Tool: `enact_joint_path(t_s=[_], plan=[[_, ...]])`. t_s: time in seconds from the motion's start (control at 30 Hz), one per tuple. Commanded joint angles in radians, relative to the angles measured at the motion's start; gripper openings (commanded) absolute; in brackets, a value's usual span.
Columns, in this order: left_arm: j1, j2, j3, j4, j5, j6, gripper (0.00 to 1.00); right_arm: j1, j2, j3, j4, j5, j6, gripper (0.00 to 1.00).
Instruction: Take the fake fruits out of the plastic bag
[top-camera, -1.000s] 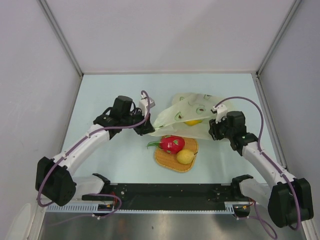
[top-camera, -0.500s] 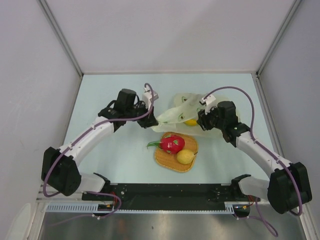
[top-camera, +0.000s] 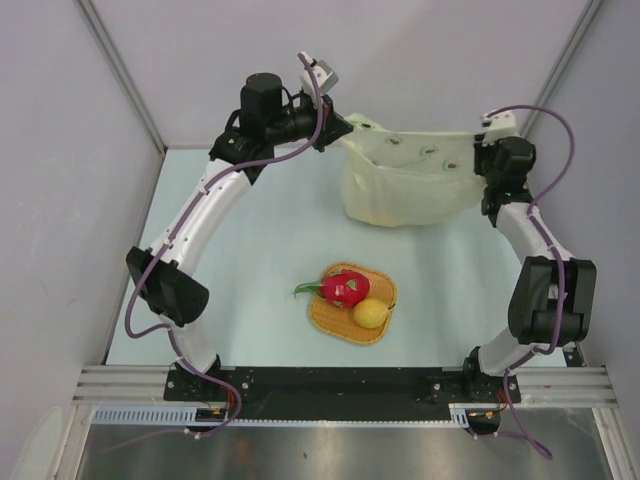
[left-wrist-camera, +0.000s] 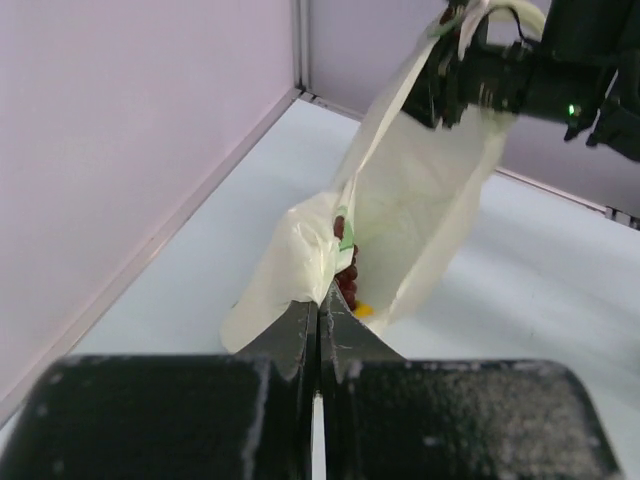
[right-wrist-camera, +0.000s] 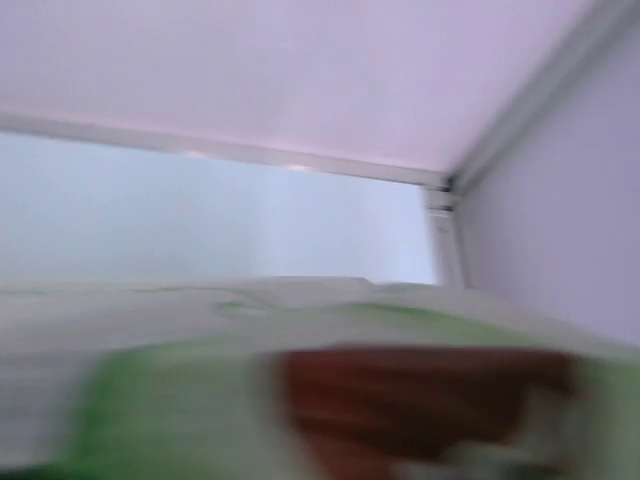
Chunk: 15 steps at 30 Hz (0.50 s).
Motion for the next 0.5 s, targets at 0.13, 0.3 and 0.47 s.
enact_joint_path(t_s=[0.13, 0.3, 0.47], plan=[[-0.005, -0.167, -0.240, -0.062, 0.169, 0.098, 0.00, -0.143, -0.291, -0.118, -0.145, -0.065, 0.058, 0.31], [-0.008, -0.305, -0.578, -0.049, 0.203, 0.036, 0.01, -0.037, -0.483, -0.382, -0.250, -0.297, 0.026, 0.40], [-0.014, -0.328, -0.656, -0.012, 0.206, -0.037, 0.00, 0.100, -0.526, -0.487, -0.352, -0.374, 0.008, 0.45]])
